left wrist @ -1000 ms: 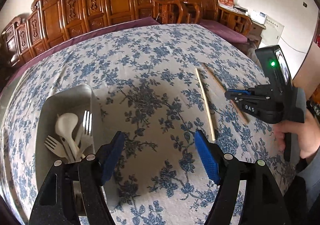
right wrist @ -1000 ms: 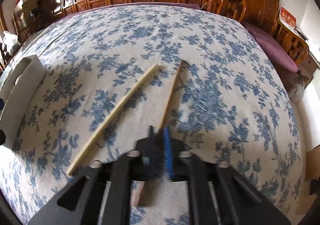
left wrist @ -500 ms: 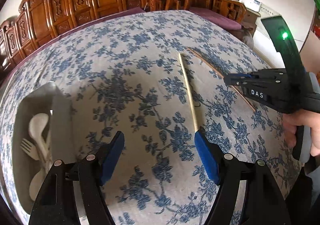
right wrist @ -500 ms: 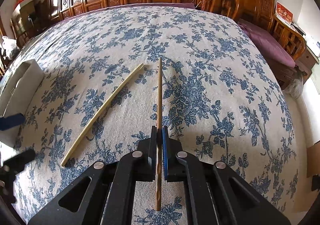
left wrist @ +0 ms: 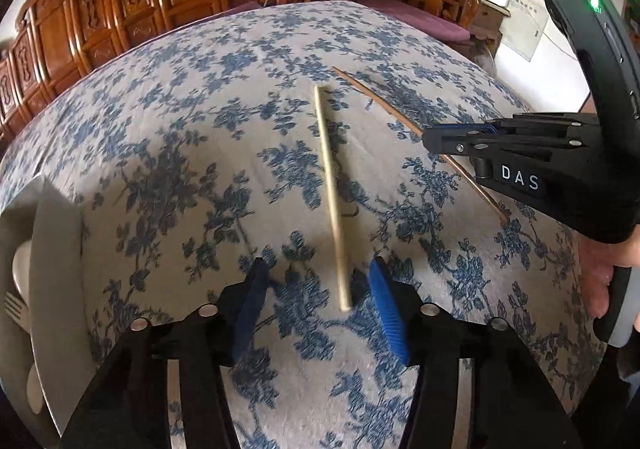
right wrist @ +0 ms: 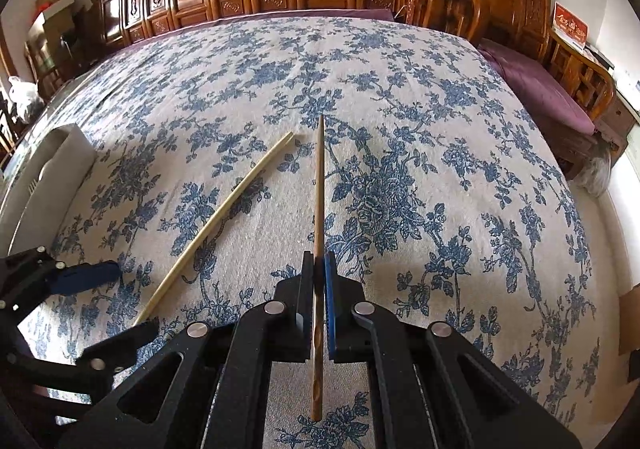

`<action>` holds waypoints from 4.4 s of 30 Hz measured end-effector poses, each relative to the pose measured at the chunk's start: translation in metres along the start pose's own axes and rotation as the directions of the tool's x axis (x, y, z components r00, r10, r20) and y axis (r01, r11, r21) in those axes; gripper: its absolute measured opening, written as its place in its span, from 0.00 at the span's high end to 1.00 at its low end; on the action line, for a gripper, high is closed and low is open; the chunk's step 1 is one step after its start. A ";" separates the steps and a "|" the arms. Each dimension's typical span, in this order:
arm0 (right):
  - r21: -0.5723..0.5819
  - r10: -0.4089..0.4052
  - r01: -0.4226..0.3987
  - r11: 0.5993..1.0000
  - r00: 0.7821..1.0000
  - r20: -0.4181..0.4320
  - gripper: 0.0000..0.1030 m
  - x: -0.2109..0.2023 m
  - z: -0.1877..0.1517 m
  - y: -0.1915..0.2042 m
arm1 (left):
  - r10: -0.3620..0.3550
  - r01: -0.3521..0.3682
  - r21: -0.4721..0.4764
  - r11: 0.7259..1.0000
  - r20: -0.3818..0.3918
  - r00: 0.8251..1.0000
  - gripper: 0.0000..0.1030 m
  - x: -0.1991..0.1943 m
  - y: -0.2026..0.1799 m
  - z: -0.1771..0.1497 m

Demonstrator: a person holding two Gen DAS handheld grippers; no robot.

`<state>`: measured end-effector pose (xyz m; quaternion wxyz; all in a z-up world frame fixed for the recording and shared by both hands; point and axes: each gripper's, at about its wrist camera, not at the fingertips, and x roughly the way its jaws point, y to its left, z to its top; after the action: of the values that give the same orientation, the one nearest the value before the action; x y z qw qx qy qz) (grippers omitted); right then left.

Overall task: Organize utensils
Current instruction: 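Move the left tool to the other chopstick and close on it, then lift both chopsticks and carry them over the tray with both tools, then lower the chopstick into the tray and open the left tool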

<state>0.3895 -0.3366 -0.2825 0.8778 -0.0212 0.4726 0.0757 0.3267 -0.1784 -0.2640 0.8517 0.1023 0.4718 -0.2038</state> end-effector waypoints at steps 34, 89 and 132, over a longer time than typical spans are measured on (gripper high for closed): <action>-0.012 0.038 -0.038 0.999 0.999 -0.002 0.94 0.001 0.001 0.010 | -0.011 0.013 -0.042 0.999 0.055 0.998 0.96 -0.028 0.035 -0.001; -0.247 0.172 -0.146 0.958 0.981 0.089 0.94 -0.054 -0.010 0.137 | 0.177 -0.154 -0.309 0.939 0.049 0.983 0.96 -0.139 0.169 -0.093; -0.289 0.290 -0.250 0.924 0.951 0.103 0.94 -0.076 0.008 0.227 | 0.242 -0.181 -0.405 0.896 0.103 0.965 0.72 -0.161 0.224 -0.099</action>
<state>0.3207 -0.1205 -0.2071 0.8794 -0.0707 0.3913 0.2617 0.2749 0.0986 -0.1849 0.9051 -0.0350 0.4234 -0.0183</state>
